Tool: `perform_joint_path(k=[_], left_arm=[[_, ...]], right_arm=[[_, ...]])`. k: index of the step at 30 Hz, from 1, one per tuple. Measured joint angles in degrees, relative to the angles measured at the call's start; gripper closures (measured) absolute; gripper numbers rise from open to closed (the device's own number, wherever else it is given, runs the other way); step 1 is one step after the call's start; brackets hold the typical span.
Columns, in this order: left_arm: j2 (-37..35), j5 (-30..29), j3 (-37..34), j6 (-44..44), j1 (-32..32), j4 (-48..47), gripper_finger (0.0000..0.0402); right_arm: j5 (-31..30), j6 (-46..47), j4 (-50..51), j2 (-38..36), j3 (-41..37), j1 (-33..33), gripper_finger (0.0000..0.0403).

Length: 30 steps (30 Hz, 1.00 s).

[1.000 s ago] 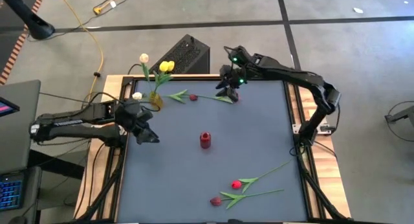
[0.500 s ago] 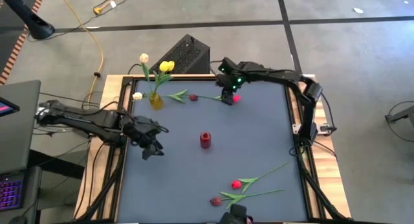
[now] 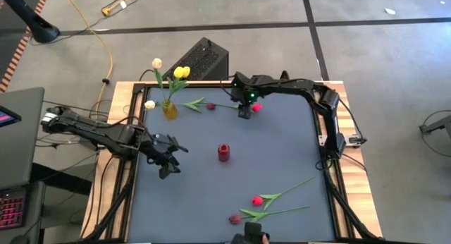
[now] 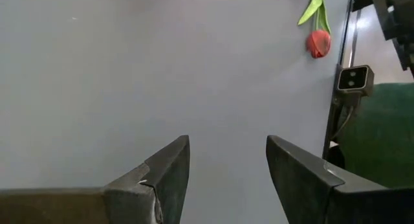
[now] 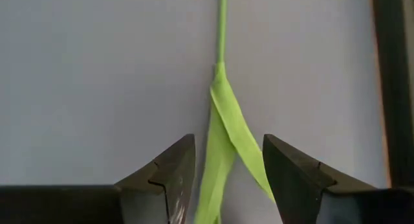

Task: Sort flowers into vase by color
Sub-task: Put the top pink flower into the red vase

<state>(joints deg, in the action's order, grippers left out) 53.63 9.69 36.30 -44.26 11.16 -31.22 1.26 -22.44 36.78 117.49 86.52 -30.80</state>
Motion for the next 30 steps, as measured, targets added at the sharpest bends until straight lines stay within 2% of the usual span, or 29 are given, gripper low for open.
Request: perform_joint_path(k=[11, 19, 22, 28, 30], left_arm=[[0.0, -1.5, 0.0, -1.3, 0.6, 1.8, 0.021], [0.0, -3.6, 0.0, -1.5, 1.5, 2.1, 0.021], [0.0, -4.4, 0.0, -2.0, 2.3, 2.2, 0.021], [0.0, -5.8, 0.0, -3.1, 4.3, 2.2, 0.021], [0.0, -6.8, 0.0, -3.5, 4.9, 2.2, 0.021]], right_arm=[[2.1, 0.3, 0.4, 0.3, -0.2, -0.9, 0.0198], [1.8, 1.4, 3.4, 6.5, 0.1, -0.5, 0.0206], [-0.5, 1.6, 4.0, 6.8, 0.1, 0.1, 0.0238], [-1.1, 2.0, 6.5, 4.4, -0.2, 0.4, 0.0362], [-2.5, 2.0, 8.7, 2.8, -0.4, 0.5, 0.0384]])
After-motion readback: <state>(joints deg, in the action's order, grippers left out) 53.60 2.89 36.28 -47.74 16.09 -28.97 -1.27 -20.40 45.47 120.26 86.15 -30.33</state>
